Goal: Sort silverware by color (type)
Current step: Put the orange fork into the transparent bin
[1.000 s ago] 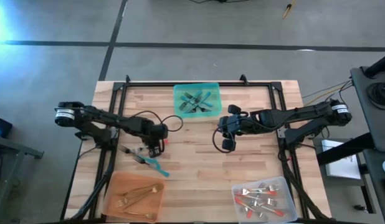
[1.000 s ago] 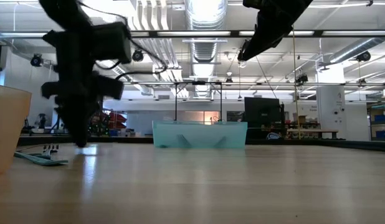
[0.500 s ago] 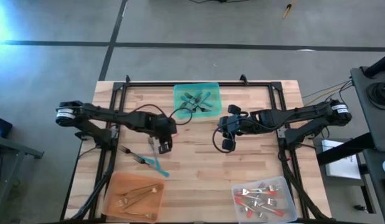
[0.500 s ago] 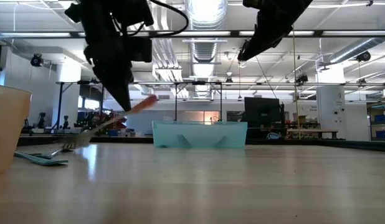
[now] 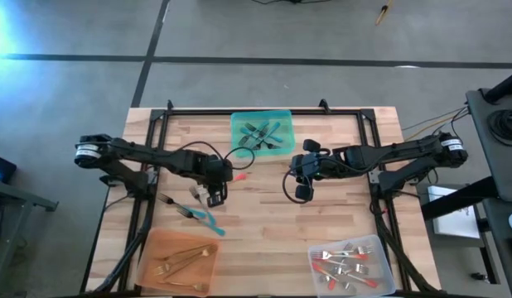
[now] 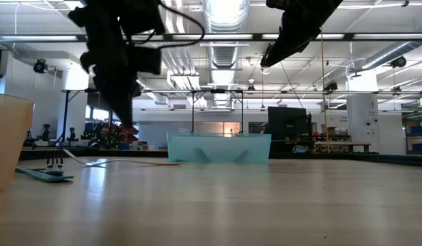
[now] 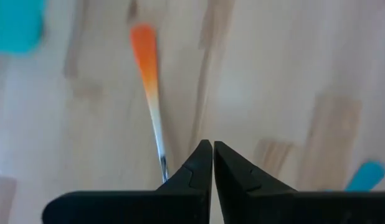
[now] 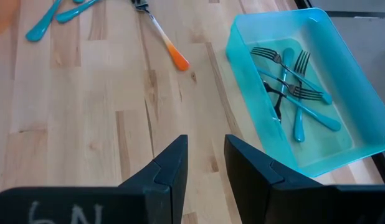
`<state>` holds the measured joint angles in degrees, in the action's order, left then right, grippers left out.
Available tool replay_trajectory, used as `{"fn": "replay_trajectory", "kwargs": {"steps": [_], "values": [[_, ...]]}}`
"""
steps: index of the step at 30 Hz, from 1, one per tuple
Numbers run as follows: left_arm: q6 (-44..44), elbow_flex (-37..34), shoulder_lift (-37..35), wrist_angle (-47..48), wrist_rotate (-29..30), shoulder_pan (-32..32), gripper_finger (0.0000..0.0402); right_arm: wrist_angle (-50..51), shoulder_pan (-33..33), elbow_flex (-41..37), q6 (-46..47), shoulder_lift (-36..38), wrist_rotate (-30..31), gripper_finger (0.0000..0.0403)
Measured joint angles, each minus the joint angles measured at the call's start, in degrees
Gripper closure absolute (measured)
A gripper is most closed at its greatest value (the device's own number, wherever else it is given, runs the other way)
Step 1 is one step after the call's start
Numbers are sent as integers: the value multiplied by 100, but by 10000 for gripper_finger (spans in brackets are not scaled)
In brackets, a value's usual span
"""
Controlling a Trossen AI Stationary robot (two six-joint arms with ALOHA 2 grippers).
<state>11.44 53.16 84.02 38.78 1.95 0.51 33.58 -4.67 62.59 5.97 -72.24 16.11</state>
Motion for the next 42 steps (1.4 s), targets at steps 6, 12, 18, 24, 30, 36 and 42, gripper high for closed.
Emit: {"fn": "replay_trajectory", "kwargs": {"steps": [6,12,18,24,30,36,42], "values": [[-48,-516,234,-417,37,13,388,0,0,0,-1,2,1,307],[-102,-548,619,-690,121,13,332,2,-1,0,1,1,0,307],[-277,-520,995,-477,1371,56,265,-2,-2,0,-1,2,0,307],[-380,-502,1096,-500,1424,69,228,-2,-2,0,-1,2,1,307],[-379,-511,1142,-531,1266,153,235,1,0,0,-1,2,0,307],[-396,-504,1339,-598,753,258,291,0,-1,0,1,1,1,307],[-337,-504,1371,-664,490,262,382,-1,-1,0,0,2,-1,307]]}}
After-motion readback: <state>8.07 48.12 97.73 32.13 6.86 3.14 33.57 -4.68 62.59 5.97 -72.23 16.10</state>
